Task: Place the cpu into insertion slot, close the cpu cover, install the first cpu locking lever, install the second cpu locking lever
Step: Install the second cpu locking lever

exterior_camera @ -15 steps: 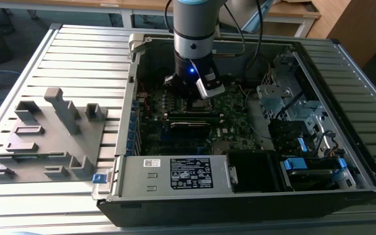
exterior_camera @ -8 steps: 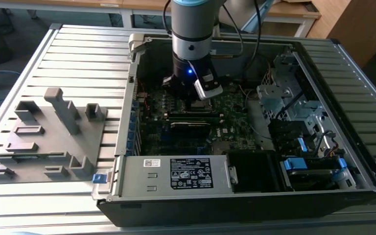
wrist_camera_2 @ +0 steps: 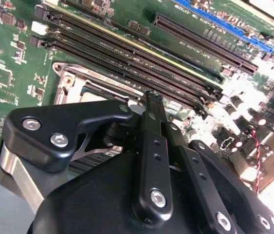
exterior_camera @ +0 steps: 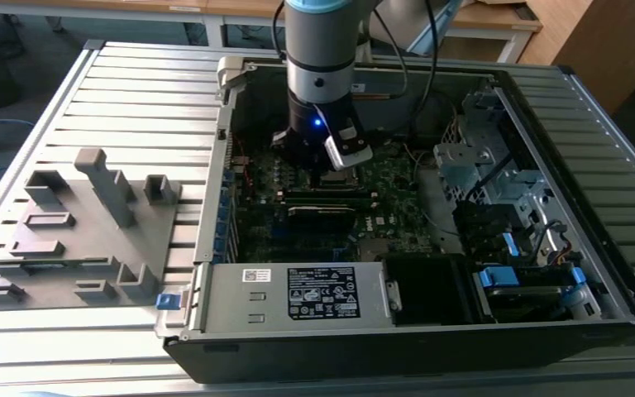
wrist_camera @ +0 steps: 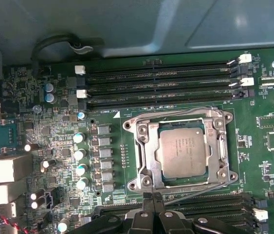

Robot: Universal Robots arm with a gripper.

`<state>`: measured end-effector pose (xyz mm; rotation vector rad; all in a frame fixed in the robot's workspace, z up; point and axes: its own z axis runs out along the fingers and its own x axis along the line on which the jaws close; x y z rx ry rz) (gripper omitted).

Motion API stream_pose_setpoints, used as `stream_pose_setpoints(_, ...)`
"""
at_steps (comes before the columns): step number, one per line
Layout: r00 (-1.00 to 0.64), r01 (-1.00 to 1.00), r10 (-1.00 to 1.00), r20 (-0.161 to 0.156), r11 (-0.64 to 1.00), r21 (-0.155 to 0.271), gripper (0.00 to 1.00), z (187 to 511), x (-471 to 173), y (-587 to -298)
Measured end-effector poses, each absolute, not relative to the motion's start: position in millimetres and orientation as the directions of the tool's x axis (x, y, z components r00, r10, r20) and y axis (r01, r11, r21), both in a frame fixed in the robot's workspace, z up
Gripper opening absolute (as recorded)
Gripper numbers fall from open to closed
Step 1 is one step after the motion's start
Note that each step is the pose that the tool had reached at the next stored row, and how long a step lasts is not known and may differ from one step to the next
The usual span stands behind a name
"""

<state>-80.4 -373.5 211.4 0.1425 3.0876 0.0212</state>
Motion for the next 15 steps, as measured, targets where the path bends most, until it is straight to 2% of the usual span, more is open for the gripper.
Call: stream_pose_setpoints(15,-0.998,0.046,0.046,-0.050,0.999,0.014,0.11,210.0,-78.2,-374.6)
